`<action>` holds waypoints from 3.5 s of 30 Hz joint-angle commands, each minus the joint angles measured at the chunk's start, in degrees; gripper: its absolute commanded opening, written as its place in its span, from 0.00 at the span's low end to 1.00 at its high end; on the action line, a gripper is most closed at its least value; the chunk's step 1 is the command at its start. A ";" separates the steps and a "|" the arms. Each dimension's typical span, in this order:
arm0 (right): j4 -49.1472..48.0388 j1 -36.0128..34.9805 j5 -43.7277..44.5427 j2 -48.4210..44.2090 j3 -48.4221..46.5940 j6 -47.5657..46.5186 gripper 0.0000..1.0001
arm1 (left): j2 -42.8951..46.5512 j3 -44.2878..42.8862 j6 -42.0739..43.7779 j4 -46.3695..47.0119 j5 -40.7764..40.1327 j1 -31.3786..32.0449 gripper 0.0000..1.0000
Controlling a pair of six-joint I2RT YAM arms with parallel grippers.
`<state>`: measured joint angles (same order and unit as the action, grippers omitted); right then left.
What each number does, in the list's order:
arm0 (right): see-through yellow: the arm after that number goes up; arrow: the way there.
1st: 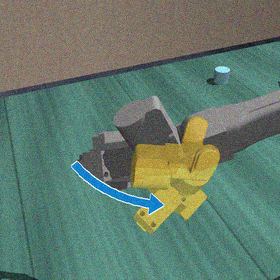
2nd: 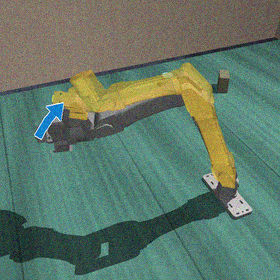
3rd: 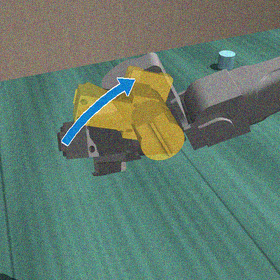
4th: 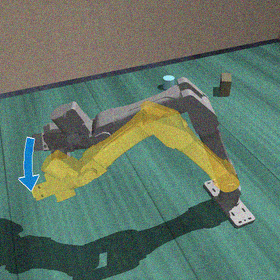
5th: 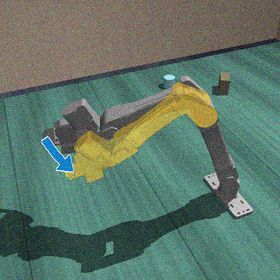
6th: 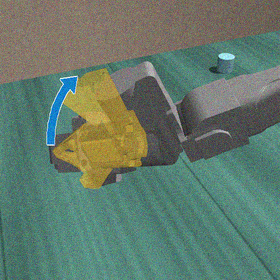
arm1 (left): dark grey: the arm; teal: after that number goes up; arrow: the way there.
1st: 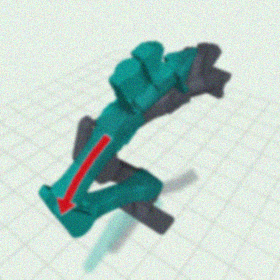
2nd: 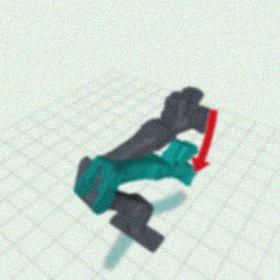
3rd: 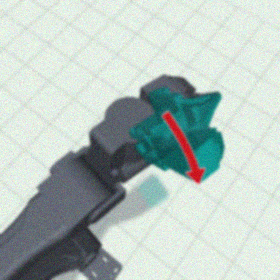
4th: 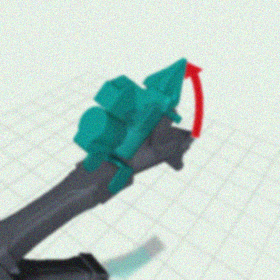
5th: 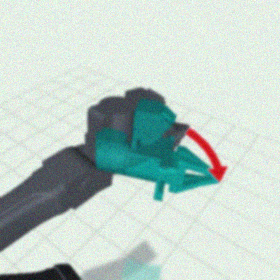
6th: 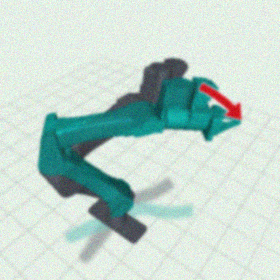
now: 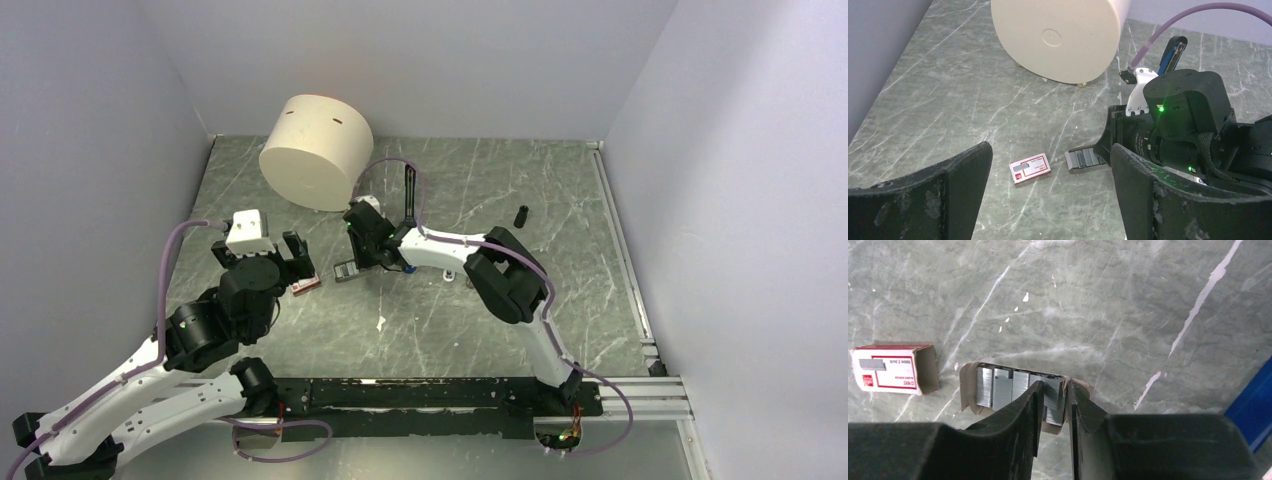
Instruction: Load the staples into the stapler
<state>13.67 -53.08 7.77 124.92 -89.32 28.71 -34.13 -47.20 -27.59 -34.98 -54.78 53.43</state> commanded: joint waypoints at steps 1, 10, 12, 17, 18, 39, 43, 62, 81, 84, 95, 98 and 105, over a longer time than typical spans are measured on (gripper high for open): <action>-0.82 0.77 -4.59 0.13 1.43 1.99 0.27 | 0.29 -0.35 0.90 1.06 0.28 0.10 0.92; -0.63 1.44 -4.61 -1.00 1.93 3.28 0.20 | 0.15 -0.35 0.88 1.14 0.37 0.04 0.92; -0.83 1.49 -4.69 -1.52 2.25 3.48 0.20 | 0.11 -0.35 0.88 1.14 0.38 0.09 0.92; -1.31 1.77 -4.74 -3.16 3.06 4.00 0.20 | 0.03 -0.35 0.96 1.18 0.38 0.12 0.92; -1.43 1.75 -4.56 -3.48 3.24 3.97 0.21 | -0.03 -0.28 0.96 1.19 0.42 0.12 0.92; -8.08 1.67 3.49 -1.30 2.14 -0.86 0.30 | -0.06 -0.44 0.70 0.89 -0.01 0.14 0.92; -6.10 1.62 3.67 0.41 0.57 -1.79 0.30 | -0.14 -0.44 0.70 0.80 -0.09 0.10 0.92; 5.28 0.72 -1.11 -2.97 2.24 -8.05 0.30 | 0.68 -0.44 0.69 1.01 0.59 0.07 0.92; 1.63 -1.67 0.04 -11.65 7.22 -13.31 0.29 | 0.84 -0.40 0.59 1.05 0.71 0.14 0.92; 1.12 -2.24 -3.66 -11.31 7.28 -17.51 0.20 | 0.87 -0.44 0.70 1.14 0.62 0.09 0.92; 1.64 -2.56 -10.19 -6.95 5.58 -20.35 0.14 | 1.56 -0.44 0.50 0.63 0.06 0.14 0.92; 1.93 -2.64 -8.79 -6.20 4.92 -20.14 0.21 | 1.61 -0.35 0.70 0.79 0.07 0.14 0.92; 2.43 -2.64 -7.92 -4.89 4.00 -20.42 0.31 | 1.61 -0.55 0.61 0.44 -0.24 0.14 0.92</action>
<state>16.12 -55.53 -0.69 118.37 -83.50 9.06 -32.97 -47.20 -27.40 -35.03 -54.61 53.43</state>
